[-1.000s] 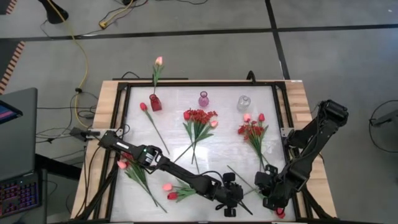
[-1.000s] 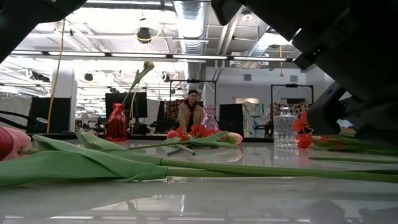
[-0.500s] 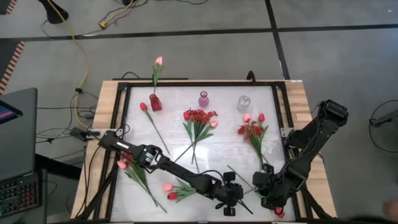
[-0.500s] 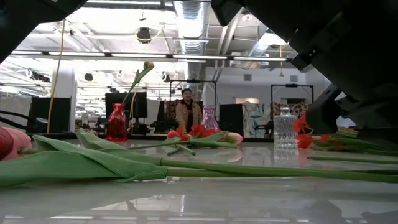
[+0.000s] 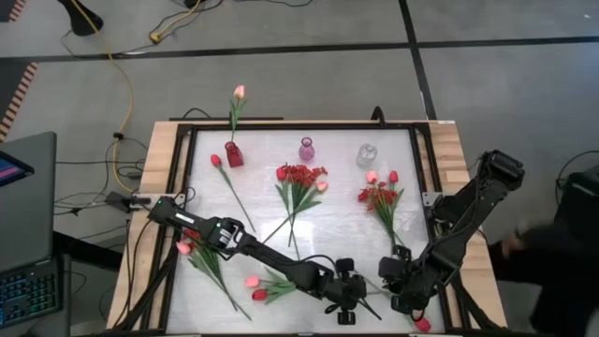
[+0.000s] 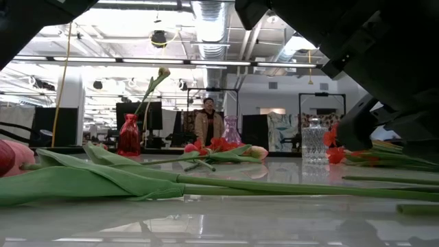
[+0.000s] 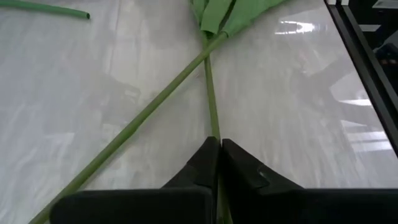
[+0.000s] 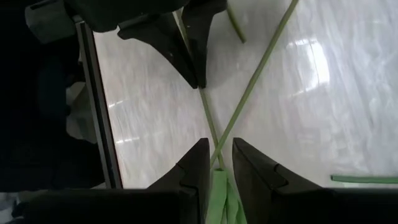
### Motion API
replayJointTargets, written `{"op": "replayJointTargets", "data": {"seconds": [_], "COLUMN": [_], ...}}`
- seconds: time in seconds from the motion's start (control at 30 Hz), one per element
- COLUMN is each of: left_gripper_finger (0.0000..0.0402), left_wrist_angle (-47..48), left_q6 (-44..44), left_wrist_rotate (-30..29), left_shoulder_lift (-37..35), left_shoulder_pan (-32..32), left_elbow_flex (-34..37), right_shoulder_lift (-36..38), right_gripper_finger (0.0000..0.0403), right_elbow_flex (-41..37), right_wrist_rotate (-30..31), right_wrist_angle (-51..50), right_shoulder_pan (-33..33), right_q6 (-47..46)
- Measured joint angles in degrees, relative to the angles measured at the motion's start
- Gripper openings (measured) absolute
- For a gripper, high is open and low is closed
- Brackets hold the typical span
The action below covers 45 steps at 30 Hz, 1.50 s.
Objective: Sort flowers into vase by color
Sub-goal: Put the pink tulip into the red vase
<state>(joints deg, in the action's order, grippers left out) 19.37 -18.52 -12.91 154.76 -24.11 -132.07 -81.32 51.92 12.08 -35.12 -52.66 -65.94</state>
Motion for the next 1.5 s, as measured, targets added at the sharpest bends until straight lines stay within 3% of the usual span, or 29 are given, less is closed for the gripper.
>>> {"op": "replayJointTargets", "data": {"seconds": [0.4,1.07,1.5], "left_gripper_finger": [0.0000,0.0000,0.0000], "left_wrist_angle": [0.7,15.3,25.8], "left_q6": [0.3,2.4,7.0], "left_wrist_rotate": [-0.7,0.5,-7.3], "left_shoulder_lift": [-1.1,-3.6,-10.2], "left_shoulder_pan": [1.8,3.8,2.3], "left_elbow_flex": [-2.9,-2.7,-2.8], "right_shoulder_lift": [0.0,0.0,0.0], "right_gripper_finger": [0.0097,0.0097,0.0097], "right_elbow_flex": [0.0,0.0,0.0], "right_wrist_rotate": [-0.2,4.5,6.4], "right_wrist_angle": [0.0,-2.2,-4.9], "right_shoulder_pan": [-0.1,4.6,5.3], "right_q6": [-0.1,-1.6,-1.9]}}
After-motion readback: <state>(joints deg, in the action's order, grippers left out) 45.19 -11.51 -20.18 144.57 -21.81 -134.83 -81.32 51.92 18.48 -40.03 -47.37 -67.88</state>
